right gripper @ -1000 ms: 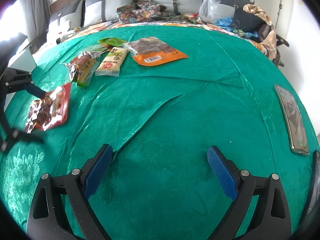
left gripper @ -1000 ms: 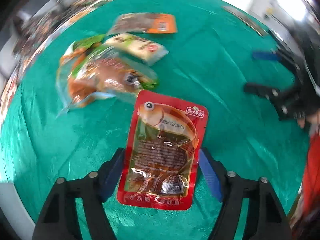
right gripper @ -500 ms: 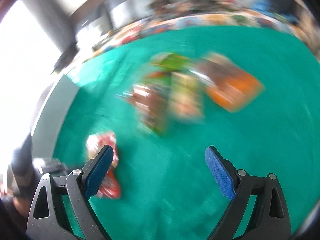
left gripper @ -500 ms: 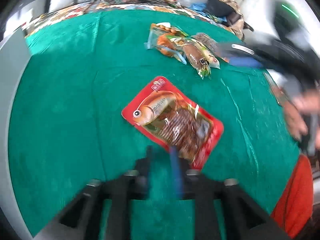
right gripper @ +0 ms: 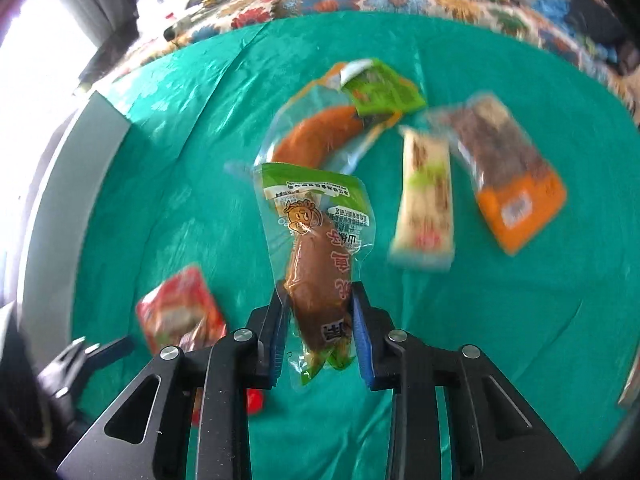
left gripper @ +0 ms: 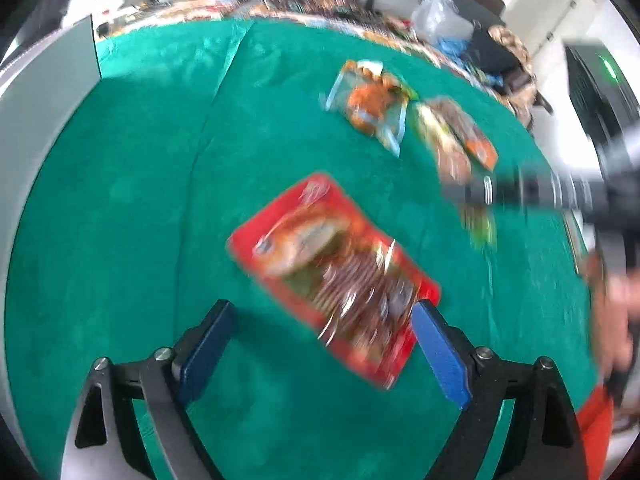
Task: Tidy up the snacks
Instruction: 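Grasp the green-labelled brown sausage packet with the right tool while the left tool holds the red packet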
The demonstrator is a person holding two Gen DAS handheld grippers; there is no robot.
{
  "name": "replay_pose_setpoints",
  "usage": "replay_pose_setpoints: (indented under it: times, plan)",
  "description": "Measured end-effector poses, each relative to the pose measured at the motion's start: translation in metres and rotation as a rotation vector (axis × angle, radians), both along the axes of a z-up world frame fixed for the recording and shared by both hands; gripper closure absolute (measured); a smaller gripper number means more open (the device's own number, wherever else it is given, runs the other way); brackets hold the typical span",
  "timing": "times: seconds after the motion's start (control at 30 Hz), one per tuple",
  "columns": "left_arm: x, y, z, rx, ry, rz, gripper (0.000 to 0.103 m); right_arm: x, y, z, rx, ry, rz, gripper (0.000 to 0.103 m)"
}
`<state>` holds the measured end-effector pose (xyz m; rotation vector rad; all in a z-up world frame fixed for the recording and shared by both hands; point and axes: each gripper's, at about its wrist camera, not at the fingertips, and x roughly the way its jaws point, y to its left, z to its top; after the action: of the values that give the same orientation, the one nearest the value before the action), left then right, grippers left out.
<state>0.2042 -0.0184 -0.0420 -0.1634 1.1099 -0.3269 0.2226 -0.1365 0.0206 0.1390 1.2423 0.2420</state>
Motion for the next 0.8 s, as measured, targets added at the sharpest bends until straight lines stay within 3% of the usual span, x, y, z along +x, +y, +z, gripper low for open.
replay_pose_setpoints:
  times: [0.07, 0.1, 0.13, 0.23, 0.33, 0.53, 0.8]
  plan:
    - [0.004, -0.01, -0.001, -0.031, -0.02, 0.036, 0.018, -0.01, 0.003, -0.008, -0.006, 0.013, 0.014, 0.073]
    - [0.005, -0.012, -0.001, -0.063, -0.042, 0.048, 0.031, -0.017, 0.004, -0.011, -0.005, -0.002, 0.028, 0.073]
    - [0.008, -0.014, -0.003, -0.081, -0.05, 0.057, 0.077, -0.022, 0.005, -0.012, -0.016, -0.016, 0.035, 0.073]
    - [0.013, -0.01, -0.004, -0.176, -0.017, 0.062, 0.088, -0.034, 0.001, -0.011, 0.038, -0.033, 0.01, 0.073]
    - [0.008, -0.004, 0.014, -0.172, -0.068, 0.05, 0.1, -0.046, -0.016, -0.006, 0.098, -0.039, -0.043, 0.073]
    - [-0.012, 0.014, 0.049, -0.11, -0.163, 0.058, 0.101, -0.073, -0.034, 0.012, 0.184, -0.059, -0.073, 0.073]
    - [-0.041, 0.043, 0.086, -0.025, -0.255, 0.114, 0.101, -0.091, -0.023, 0.027, 0.236, -0.064, -0.083, 0.073]
